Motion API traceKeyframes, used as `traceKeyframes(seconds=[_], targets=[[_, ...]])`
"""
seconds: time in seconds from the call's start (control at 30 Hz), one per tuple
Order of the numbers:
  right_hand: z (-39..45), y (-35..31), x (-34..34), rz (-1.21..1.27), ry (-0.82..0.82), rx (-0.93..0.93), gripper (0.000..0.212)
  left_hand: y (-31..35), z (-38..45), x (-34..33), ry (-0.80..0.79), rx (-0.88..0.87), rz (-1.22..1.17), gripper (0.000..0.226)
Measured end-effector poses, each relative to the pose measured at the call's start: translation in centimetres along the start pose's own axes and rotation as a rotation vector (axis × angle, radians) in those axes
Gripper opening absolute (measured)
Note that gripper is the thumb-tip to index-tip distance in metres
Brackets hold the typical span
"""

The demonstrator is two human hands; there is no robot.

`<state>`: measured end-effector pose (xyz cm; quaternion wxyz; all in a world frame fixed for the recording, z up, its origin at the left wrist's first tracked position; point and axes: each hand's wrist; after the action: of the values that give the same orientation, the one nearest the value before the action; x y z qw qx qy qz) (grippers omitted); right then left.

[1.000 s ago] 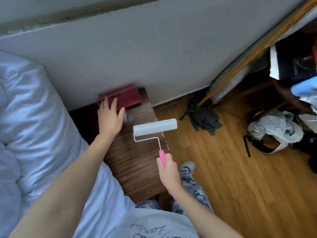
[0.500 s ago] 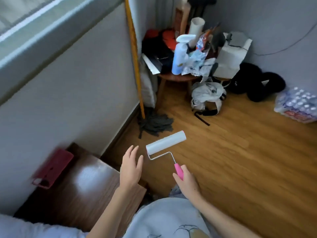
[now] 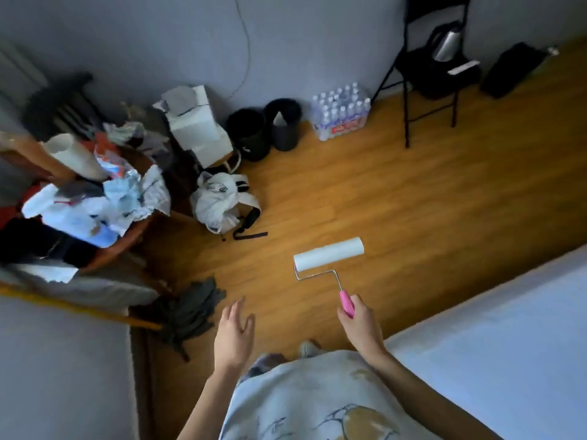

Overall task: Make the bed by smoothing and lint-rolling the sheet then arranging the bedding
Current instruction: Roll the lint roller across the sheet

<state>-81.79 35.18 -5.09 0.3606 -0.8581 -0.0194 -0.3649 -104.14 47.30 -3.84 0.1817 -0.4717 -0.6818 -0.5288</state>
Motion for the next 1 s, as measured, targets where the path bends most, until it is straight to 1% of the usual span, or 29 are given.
traceKeyframes(seconds=[0.1,0.17,0.3,0.37,0.5,0.6,0.7,0.77,0.87,1.0], targets=[[-1.0,2.3,1.5,0.135,0.081,-0.152,0.011,2.5,2.4,-1.6,-0.182,-0.118,0.109,0.046],[-2.1,3.7,2.1,0.225,0.165,-0.262,0.008,4.2,4.4,-2.8,-0.308,-0.194,0.159,0.046],[-4.1,5.7,2.7,0.290,0.330,-0.459,0.015,7.8,7.9,-5.0,-0.535,-0.323,0.200,0.046],[-5.3,5.9,2.4,0.340,0.425,-0.565,0.017,9.0,9.5,-5.9,-0.637,-0.421,0.233,0.044],[-7.4,4.8,0.8,0.515,0.620,-0.783,0.020,11.0,11.9,-7.0,-0.840,-0.625,0.405,0.045],[-8.7,4.2,-0.8,0.658,0.757,-0.922,0.016,12.4,13.8,-8.0,-0.932,-0.745,0.501,0.044],[-10.4,4.1,-1.8,0.712,0.825,-1.036,0.015,14.9,15.0,-9.9,-0.975,-0.804,0.569,0.043],[-11.5,4.5,-2.3,0.766,0.904,-1.112,0.015,17.2,14.6,-11.7,-0.992,-0.841,0.620,0.043],[-12.3,5.6,-2.1,0.867,1.034,-1.218,0.007,21.4,13.0,-15.2,-1.049,-0.974,0.687,0.043],[-11.6,8.3,-1.0,1.003,1.175,-1.313,0.012,27.4,10.1,-20.9,-1.169,-1.129,0.731,0.043]])
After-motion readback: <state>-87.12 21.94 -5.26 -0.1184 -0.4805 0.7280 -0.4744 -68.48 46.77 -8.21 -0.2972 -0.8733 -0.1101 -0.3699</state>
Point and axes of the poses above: each hand's wrist, its own z-axis towards the middle knuckle, its own x-axis out of the back of the hand, y = z × x, and after that the axes turned 1 degree about x, right-handed
